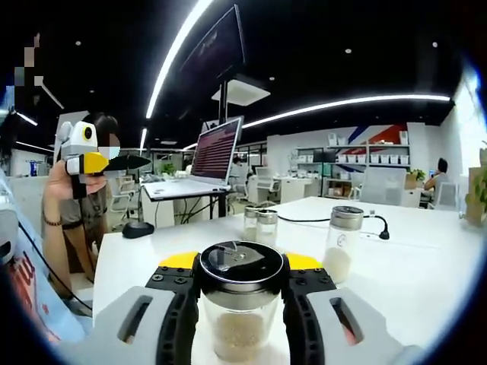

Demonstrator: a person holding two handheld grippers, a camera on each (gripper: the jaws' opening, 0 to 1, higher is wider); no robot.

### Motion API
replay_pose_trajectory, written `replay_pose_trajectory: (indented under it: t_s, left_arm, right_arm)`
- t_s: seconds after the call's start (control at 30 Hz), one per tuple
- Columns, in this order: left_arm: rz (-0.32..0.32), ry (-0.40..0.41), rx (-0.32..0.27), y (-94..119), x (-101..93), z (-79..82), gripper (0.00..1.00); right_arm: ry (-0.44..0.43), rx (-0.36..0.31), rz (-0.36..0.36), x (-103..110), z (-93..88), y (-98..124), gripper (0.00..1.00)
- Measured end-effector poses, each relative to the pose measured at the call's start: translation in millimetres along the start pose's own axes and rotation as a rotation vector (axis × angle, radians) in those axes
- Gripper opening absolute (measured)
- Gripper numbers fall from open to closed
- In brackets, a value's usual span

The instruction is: Rotate the seasoning bottle until the label or dispensing opening points toward the visible target arrow and the bottle remains upright within the marked orientation range

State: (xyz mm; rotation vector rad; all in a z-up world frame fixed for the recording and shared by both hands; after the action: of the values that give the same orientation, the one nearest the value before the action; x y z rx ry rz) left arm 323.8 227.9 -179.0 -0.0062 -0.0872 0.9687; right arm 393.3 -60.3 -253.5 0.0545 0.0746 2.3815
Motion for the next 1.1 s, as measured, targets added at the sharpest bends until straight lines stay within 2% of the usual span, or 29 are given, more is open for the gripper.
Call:
replay_pose_trajectory:
  t_s: [0.27,0.3,0.37,0.6,0.83,1.1]
  left_arm:
    - [0.010,0.003,0.001,-3,4.2,-1.0,0.81]
    - [0.019,0.001,0.000,-3,4.2,1.0,0.81]
    - [0.077,-0.044,-0.027,0,3.8,8.0,0.81]
    - [0.059,-0.029,-0.037,1,-1.5,8.8,0.87]
    - [0.064,0.023,-0.077,1,2.0,10.0,1.00]
    - [0.077,0.024,-0.088,1,3.6,9.6,1.00]
  right_arm:
    - [-0.001,-0.029,-0.064,4,-1.9,-2,0.41]
    - [0.001,-0.029,-0.069,5,-1.9,-2,0.41]
    - [0.005,-0.028,-0.078,6,-1.9,-2,0.41]
    - [0.004,-0.030,-0.088,7,-2.8,-2,0.41]
    - [0.000,-0.060,-0.132,12,-6.4,-1,0.41]
    - [0.012,-0.061,-0.143,12,-6.8,0,0.41]
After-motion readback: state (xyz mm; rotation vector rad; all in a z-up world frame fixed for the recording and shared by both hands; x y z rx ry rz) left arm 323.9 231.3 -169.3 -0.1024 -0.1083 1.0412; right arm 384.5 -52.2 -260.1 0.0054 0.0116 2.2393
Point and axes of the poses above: the point that each gripper's makers call its tool centre point, and the gripper's own axes: y roughly backward along the fingers, x roughly to its left, z roughly out of its top, the point moved 9 cm from there along y, roughly backward along the fingers, and after that the axes turned 2 degrees about -y, right-handed, at the moved point
